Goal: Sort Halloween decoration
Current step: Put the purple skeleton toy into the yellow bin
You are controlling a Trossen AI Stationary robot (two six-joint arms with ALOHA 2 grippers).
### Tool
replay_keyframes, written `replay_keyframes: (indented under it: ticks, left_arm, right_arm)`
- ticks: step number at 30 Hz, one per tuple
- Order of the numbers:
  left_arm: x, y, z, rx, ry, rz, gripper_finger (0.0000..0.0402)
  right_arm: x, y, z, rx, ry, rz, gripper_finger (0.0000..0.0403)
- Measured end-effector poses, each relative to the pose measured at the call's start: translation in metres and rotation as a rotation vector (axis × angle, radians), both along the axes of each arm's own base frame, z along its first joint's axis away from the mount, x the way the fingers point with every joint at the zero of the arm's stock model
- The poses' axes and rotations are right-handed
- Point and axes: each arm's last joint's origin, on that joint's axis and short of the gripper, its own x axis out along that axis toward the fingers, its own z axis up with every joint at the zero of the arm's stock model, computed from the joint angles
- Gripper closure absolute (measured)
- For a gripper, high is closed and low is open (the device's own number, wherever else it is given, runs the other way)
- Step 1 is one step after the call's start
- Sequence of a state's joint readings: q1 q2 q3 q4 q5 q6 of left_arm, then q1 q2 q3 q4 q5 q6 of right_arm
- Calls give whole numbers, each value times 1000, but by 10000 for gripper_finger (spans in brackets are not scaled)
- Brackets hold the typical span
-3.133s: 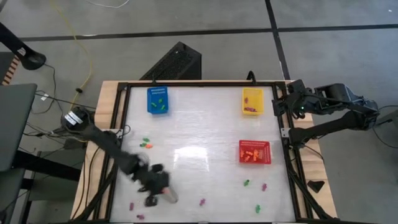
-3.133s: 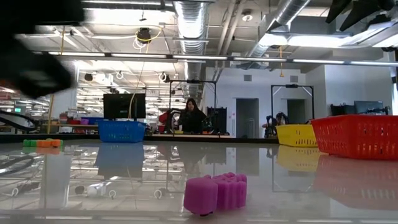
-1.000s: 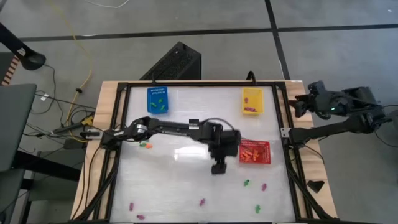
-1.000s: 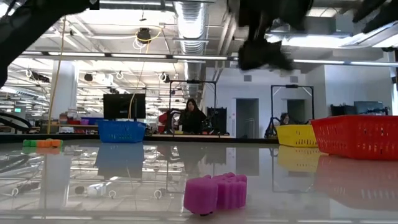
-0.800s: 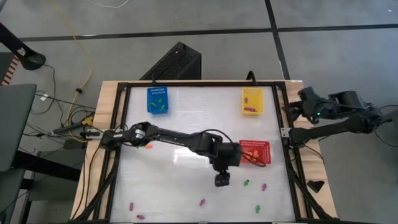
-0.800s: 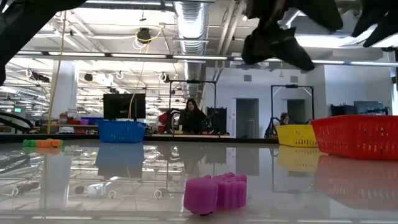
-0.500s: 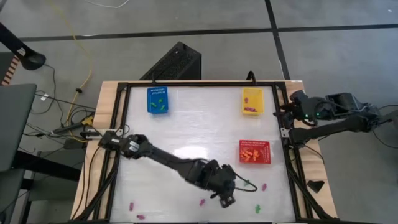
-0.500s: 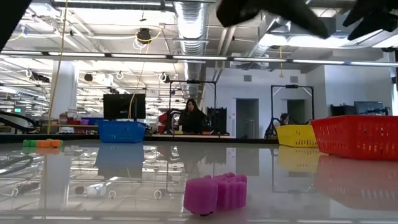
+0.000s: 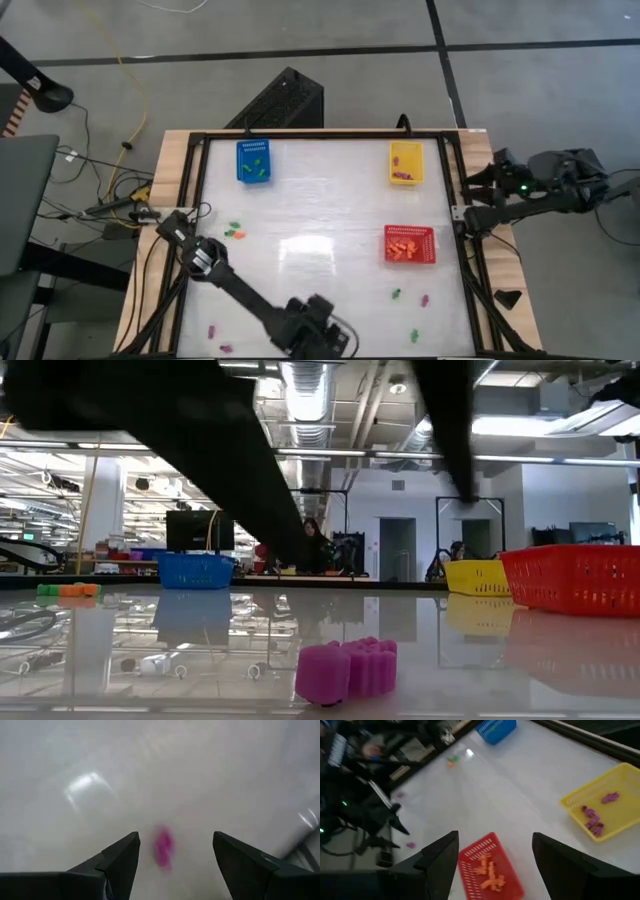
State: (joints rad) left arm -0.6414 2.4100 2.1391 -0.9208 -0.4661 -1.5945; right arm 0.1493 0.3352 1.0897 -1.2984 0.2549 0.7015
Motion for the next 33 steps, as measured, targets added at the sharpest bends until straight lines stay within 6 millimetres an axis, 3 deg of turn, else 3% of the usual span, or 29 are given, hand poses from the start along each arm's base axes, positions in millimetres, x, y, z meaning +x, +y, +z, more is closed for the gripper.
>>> replay_keyframes:
  ticks: [4,11,19,25,29,33]
  left_arm:
    - [1,-8,5,-57,-20,-67,159]
    - [8,6,-2,-53,30,-89,159]
    - [1,11,-33,-103,104,-34,159]
    - [1,8,-33,-119,111,-84,162]
    - [2,10,-33,-155,153,-129,202]
    - [3,7,-46,-176,193,-157,285]
  right_arm:
    - [-20,-3,-4,44,-78,-11,122]
    - [-45,-6,-10,127,-189,-30,122]
    - [-55,-3,-7,164,-234,-18,122]
    - [-62,1,-2,143,-261,-46,122]
    - [-66,3,1,129,-279,-69,122]
    - [-70,5,4,120,-298,-91,122]
